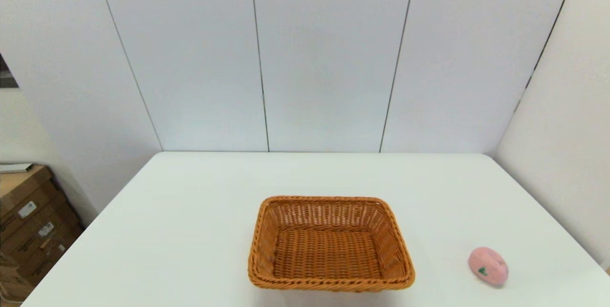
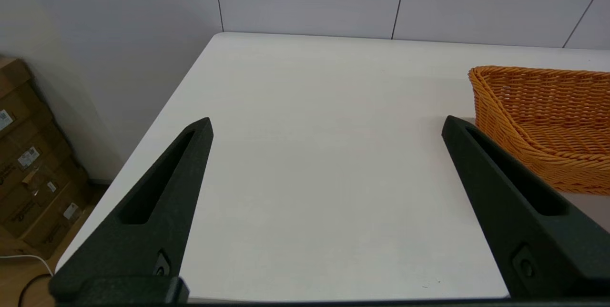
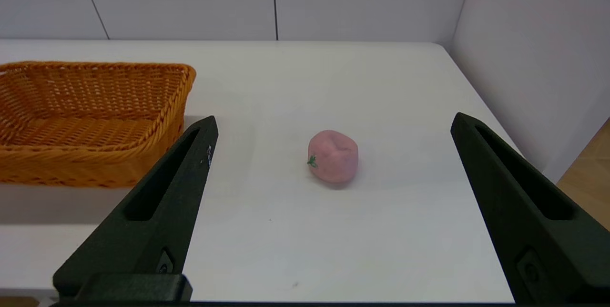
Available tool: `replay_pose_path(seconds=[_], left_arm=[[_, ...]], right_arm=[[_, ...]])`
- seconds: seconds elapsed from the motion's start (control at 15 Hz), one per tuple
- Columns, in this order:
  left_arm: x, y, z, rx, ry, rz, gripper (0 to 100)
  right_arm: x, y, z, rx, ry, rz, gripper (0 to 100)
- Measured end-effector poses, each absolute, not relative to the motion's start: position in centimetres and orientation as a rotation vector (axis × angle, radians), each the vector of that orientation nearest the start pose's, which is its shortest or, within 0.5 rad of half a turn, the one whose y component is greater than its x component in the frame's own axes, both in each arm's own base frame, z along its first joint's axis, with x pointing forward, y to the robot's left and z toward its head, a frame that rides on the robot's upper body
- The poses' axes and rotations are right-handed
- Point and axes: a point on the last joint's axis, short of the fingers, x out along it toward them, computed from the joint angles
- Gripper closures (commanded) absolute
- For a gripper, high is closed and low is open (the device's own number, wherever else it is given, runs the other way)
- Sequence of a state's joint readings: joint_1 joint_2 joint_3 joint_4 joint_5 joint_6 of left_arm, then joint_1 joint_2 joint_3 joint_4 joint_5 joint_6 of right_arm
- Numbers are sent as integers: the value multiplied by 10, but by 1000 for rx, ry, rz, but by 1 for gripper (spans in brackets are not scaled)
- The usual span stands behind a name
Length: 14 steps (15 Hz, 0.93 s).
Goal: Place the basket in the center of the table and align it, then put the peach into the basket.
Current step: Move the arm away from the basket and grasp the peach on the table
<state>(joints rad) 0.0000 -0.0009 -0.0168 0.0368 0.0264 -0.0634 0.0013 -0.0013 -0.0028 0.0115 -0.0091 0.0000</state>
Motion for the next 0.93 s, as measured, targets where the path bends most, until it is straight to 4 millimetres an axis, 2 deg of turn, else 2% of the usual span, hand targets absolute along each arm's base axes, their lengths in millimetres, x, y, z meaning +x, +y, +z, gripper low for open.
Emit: replay_pose_path(seconds=[0.13, 0.33, 0.47, 0.6, 0.73, 0.93], left_arm=[[-24, 1, 76, -62, 18, 27, 0], [-24, 1, 76, -63, 18, 27, 0], [-24, 1, 76, -63, 17, 27, 0], [-24, 1, 76, -64, 17, 28, 0], [-24, 1, 76, -66, 17, 27, 0], [-24, 1, 76, -67, 18, 28, 0]], right_arm=[[-25, 0, 79, 0, 10, -7, 0], [-32, 0, 102, 1, 46, 0, 0], [-24, 0, 120, 0, 148, 2, 0], [-2, 0, 136, 0, 296, 1, 0], [29, 0, 146, -3, 467, -1, 0], [79, 0, 148, -32, 692, 6, 0]])
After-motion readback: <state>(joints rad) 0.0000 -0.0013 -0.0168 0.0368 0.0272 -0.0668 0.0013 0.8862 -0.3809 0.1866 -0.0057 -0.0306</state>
